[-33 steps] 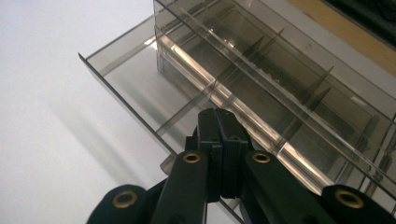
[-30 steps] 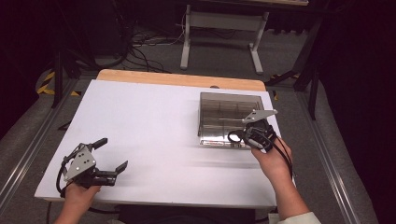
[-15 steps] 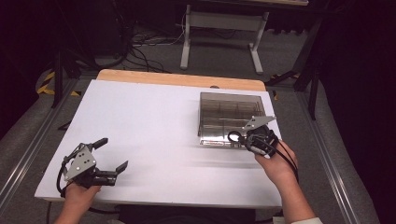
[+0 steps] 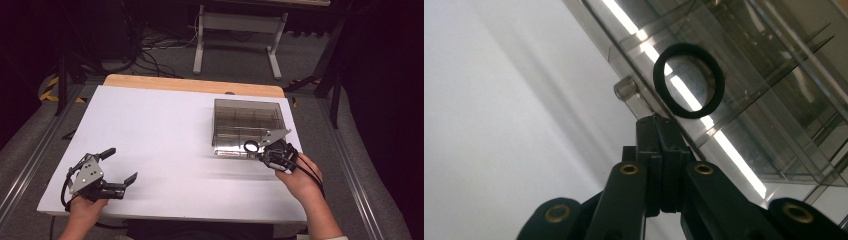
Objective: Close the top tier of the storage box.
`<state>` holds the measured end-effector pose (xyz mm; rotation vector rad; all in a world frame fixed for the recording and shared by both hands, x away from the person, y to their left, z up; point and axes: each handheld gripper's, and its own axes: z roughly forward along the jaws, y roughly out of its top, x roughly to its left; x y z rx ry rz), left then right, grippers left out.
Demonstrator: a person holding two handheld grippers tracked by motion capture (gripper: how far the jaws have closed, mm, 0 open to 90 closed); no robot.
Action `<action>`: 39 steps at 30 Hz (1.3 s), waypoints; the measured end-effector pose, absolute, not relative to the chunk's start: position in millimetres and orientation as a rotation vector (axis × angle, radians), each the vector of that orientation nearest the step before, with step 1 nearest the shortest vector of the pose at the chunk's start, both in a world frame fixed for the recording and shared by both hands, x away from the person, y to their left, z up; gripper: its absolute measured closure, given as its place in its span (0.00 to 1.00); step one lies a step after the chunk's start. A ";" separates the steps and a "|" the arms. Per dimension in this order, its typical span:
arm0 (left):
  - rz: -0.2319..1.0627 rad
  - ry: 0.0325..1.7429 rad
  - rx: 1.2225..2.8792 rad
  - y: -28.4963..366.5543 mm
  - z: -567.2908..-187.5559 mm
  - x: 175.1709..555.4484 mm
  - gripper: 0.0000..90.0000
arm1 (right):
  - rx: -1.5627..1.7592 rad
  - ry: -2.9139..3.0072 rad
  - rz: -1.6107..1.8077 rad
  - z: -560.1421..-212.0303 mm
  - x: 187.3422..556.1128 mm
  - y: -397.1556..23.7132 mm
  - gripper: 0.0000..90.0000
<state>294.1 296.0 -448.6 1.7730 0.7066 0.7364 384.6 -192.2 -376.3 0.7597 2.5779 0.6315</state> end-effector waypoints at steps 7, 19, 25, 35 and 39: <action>0.751 0.698 1.785 296.2 -448.7 295.2 0.02 | 0.753 2.611 0.573 -380.9 386.6 -196.2 1.00; 0.741 0.708 1.777 295.4 -449.4 295.1 0.02 | 0.770 2.641 0.492 -389.2 390.6 -200.9 1.00; 0.741 0.707 1.777 295.5 -449.3 295.0 0.02 | 0.774 2.648 0.491 -391.9 393.9 -200.1 1.00; 0.732 0.709 1.776 295.5 -449.5 294.8 0.02 | 0.773 2.657 0.505 -395.1 398.8 -196.4 1.00; 0.740 0.706 1.777 295.8 -449.3 294.9 0.02 | 0.775 2.654 0.505 -395.0 399.0 -196.3 1.00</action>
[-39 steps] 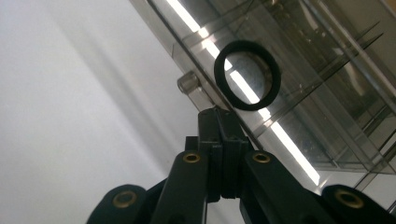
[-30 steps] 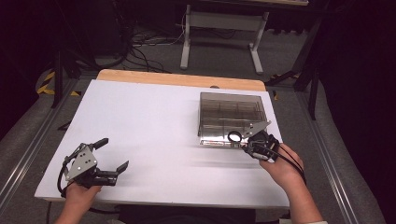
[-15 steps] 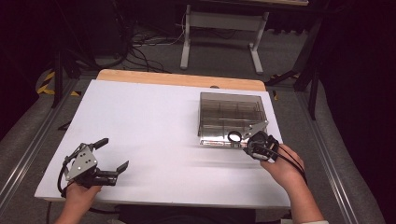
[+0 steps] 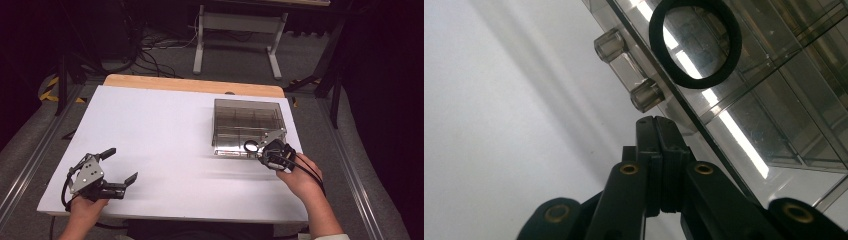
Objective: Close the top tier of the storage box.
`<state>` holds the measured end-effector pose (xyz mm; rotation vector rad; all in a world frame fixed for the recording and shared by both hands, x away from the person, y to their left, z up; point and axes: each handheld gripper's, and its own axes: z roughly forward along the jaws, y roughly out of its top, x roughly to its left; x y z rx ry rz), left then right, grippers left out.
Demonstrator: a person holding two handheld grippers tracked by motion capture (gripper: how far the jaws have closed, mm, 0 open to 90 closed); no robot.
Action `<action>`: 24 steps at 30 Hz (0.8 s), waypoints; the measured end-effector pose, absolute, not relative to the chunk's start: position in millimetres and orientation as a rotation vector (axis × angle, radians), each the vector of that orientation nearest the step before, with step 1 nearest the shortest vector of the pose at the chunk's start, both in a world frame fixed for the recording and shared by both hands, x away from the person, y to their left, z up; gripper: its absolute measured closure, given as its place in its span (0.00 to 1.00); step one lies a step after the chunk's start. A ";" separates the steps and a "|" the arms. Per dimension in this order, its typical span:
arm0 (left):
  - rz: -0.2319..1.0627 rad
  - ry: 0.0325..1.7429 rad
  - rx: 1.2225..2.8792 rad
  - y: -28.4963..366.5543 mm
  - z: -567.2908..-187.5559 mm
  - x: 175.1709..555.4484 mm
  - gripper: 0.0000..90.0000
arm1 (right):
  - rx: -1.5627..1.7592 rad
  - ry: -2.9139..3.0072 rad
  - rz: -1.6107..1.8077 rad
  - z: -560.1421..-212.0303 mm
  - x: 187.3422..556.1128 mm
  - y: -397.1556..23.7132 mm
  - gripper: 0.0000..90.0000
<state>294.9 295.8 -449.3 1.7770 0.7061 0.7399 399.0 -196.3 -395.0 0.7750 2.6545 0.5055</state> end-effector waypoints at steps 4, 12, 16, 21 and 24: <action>0.739 0.707 1.776 295.7 -449.3 295.0 0.02 | 0.777 2.650 0.512 -394.3 399.0 -196.2 1.00; 0.732 0.709 1.776 295.5 -449.5 294.7 0.02 | 0.791 2.619 0.532 -391.3 404.0 -193.6 1.00; 0.755 0.697 1.786 297.0 -448.5 295.4 0.02 | 0.808 2.598 0.549 -390.6 409.0 -192.8 1.00; 0.733 0.704 1.779 296.0 -449.0 294.4 0.02 | 0.838 2.571 0.587 -389.0 415.1 -194.0 1.00; 0.733 0.704 1.779 296.1 -449.0 294.3 0.02 | 0.857 2.556 0.616 -388.9 418.5 -195.6 1.00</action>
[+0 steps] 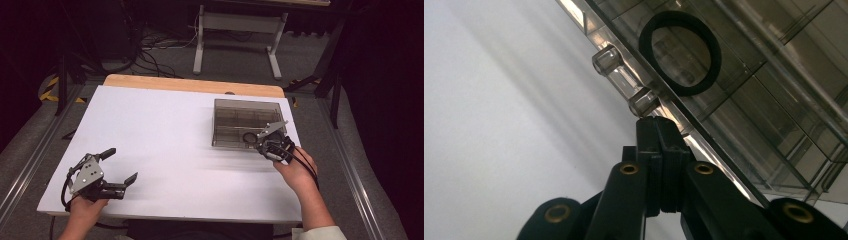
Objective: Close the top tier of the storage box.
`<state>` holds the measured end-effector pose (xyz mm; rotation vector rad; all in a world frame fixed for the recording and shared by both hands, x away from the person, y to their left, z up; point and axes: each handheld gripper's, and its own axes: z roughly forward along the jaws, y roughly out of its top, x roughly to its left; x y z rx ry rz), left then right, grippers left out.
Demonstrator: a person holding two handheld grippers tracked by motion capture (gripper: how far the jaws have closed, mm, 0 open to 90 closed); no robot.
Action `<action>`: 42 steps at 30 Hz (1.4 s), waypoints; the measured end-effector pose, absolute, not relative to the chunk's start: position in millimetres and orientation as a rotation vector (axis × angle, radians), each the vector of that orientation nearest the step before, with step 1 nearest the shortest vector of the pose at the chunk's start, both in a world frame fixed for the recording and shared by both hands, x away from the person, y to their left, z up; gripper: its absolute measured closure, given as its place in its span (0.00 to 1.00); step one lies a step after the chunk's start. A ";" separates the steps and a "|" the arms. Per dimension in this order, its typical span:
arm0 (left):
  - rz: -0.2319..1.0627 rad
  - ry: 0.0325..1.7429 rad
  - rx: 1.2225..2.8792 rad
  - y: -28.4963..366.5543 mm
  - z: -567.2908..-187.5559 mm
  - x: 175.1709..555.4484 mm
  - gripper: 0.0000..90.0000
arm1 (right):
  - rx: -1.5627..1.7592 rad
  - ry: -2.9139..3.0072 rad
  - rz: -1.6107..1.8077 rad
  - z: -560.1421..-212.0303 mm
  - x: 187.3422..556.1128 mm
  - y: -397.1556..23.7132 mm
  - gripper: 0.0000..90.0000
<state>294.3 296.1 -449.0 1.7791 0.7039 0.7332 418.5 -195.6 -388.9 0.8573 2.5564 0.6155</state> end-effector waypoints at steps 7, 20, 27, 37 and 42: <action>0.736 0.703 1.780 296.0 -449.0 294.4 0.02 | 0.894 2.519 0.636 -389.4 425.3 -197.2 1.00; 0.751 0.691 1.789 296.6 -448.7 295.1 0.02 | 0.916 2.463 0.668 -392.6 433.0 -197.5 1.00; 0.744 0.692 1.789 296.3 -448.8 294.8 0.02 | 0.937 2.409 0.681 -394.8 436.3 -195.9 1.00; 0.734 0.697 1.785 295.6 -449.2 294.7 0.02 | 0.962 2.354 0.695 -396.6 440.2 -194.3 1.00; 0.753 0.694 1.794 296.3 -448.7 295.0 0.02 | 0.977 2.332 0.726 -395.6 442.3 -194.3 1.00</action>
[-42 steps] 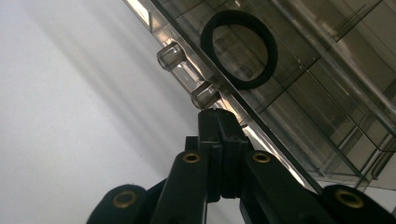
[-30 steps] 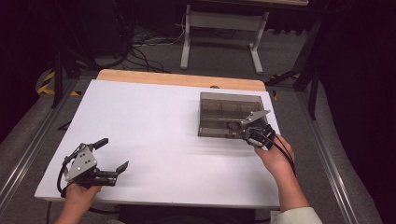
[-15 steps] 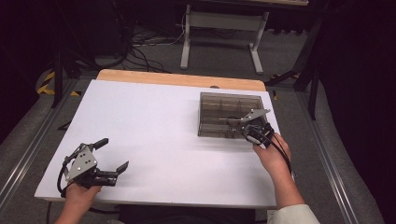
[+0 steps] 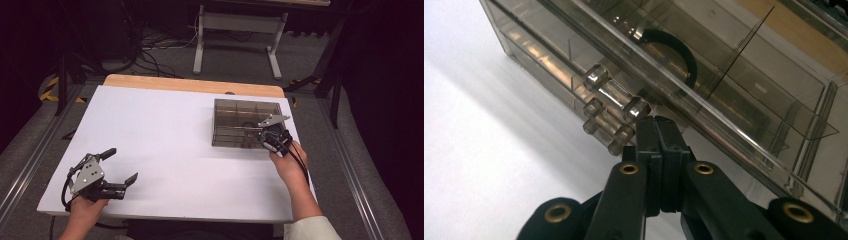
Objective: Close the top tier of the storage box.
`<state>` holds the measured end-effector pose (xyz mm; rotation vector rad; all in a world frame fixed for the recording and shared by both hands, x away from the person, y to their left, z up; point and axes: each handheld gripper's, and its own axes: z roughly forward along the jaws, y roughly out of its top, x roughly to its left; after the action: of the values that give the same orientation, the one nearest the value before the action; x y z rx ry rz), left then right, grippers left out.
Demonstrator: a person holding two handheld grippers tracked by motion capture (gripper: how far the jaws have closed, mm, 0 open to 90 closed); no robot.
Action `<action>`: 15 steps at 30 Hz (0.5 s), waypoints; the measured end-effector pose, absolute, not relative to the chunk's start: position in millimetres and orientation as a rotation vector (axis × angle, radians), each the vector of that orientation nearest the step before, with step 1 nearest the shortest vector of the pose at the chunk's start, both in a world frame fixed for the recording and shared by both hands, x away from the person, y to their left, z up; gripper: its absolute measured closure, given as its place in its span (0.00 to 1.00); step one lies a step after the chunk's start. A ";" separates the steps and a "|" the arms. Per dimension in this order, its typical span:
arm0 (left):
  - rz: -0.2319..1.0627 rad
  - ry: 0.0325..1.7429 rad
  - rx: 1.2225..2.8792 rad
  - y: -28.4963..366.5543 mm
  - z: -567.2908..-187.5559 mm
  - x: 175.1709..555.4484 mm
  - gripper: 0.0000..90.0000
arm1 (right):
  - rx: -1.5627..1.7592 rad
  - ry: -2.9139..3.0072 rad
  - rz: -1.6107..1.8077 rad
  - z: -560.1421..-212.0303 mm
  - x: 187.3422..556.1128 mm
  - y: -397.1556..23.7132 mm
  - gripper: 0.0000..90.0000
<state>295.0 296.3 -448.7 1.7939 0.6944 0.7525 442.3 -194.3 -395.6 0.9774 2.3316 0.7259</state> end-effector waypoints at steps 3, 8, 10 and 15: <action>0.752 0.694 1.793 296.3 -448.8 295.1 0.02 | 0.992 2.323 0.739 -395.5 443.7 -194.0 1.00; 0.754 0.693 1.794 296.6 -448.5 295.3 0.02 | 1.006 2.322 0.753 -395.7 443.6 -195.0 1.00; 0.734 0.697 1.786 295.5 -449.3 294.8 0.02 | 1.010 2.321 0.753 -395.6 443.7 -194.9 1.00; 0.735 0.697 1.787 296.0 -449.0 295.0 0.02 | 1.015 2.318 0.754 -395.9 443.4 -195.1 1.00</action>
<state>295.0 296.0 -449.0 1.7870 0.6975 0.7353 443.4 -195.1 -395.9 1.0150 2.3183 0.7543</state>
